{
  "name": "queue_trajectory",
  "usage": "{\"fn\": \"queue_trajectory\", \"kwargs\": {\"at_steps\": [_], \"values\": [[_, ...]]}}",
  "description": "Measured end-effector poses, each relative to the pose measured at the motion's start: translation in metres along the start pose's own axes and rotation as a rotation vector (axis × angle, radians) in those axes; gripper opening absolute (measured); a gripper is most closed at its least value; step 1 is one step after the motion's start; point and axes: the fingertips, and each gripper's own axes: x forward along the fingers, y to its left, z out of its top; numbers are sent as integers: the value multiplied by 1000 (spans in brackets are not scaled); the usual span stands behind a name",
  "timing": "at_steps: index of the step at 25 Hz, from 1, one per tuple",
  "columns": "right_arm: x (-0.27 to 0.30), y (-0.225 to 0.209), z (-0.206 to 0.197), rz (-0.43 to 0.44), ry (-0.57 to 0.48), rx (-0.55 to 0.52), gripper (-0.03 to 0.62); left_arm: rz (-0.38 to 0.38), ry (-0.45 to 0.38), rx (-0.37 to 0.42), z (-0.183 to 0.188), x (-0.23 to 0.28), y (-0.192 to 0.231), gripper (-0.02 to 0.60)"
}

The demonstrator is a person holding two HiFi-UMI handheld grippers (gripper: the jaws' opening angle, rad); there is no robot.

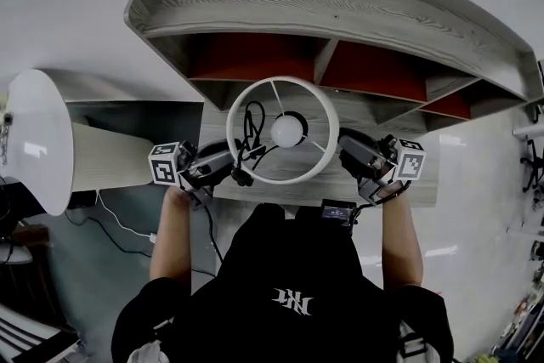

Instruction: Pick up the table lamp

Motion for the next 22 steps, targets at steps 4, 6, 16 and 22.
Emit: {"fn": "queue_trajectory", "kwargs": {"at_steps": [4, 6, 16, 22], "values": [[2, 15, 8, 19, 3, -21, 103, 2, -12, 27, 8, 6, -17, 144], [4, 22, 11, 23, 6, -33, 103, 8, -16, 43, 14, 8, -27, 144], [13, 51, 21, 43, 4, -68, 104, 27, -50, 103, 37, 14, -64, 150], [14, 57, 24, 54, -12, -70, 104, 37, -51, 109, 36, 15, -66, 152]]}}
